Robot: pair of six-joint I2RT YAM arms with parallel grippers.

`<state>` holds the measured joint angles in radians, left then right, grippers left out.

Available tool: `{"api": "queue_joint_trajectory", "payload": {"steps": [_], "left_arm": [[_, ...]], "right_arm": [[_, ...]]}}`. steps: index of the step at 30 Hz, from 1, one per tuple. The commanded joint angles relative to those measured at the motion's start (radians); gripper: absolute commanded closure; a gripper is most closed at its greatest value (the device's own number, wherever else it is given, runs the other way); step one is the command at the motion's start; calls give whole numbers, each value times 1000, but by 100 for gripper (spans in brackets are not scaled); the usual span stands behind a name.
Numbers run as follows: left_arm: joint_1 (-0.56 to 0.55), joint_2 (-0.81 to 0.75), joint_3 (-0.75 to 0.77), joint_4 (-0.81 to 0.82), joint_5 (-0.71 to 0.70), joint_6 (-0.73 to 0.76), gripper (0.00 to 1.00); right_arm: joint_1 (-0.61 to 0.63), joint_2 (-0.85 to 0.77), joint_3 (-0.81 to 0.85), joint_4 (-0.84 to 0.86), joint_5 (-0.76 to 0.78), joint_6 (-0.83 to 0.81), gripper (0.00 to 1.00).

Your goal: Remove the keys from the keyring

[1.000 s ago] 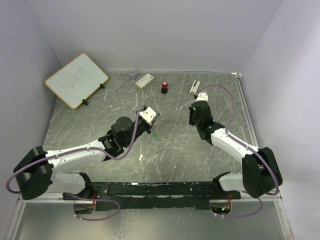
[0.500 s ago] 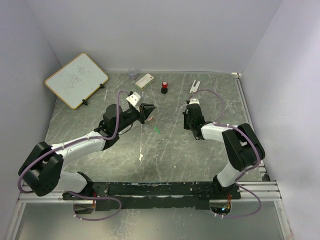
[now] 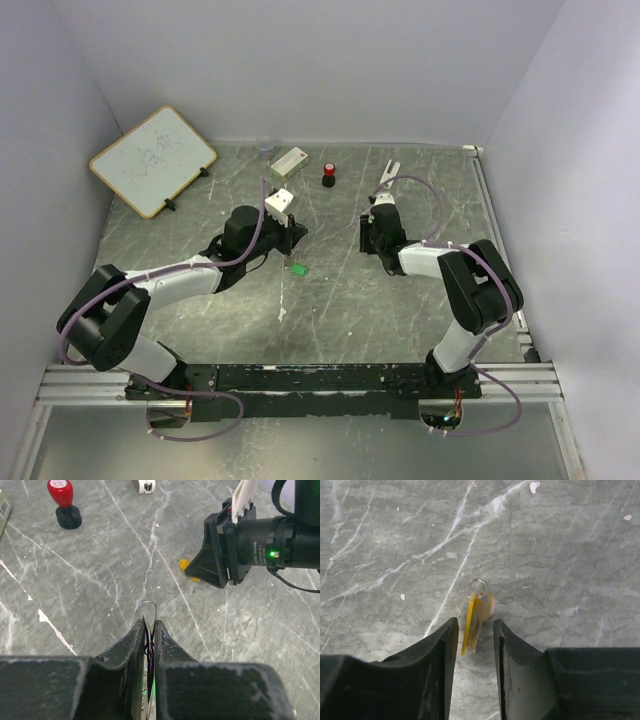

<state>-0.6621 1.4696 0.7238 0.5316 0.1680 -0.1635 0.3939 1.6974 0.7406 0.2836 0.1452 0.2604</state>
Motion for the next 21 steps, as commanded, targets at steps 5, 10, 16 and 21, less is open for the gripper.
{"api": "queue_joint_trajectory", "payload": {"steps": [5,10,16,21], "left_arm": [[10,-2,39,7,-28,4,93],[10,-22,48,-11,-38,28,93],[9,-73,49,-20,-28,29,93],[9,-131,55,-38,-2,4,93]], "right_arm": [[6,-78,-11,24,15,-21,55],[21,-156,-35,25,1,-35,55],[88,-304,-152,128,-185,-91,55],[236,-367,-248,260,-261,-169,55]]}}
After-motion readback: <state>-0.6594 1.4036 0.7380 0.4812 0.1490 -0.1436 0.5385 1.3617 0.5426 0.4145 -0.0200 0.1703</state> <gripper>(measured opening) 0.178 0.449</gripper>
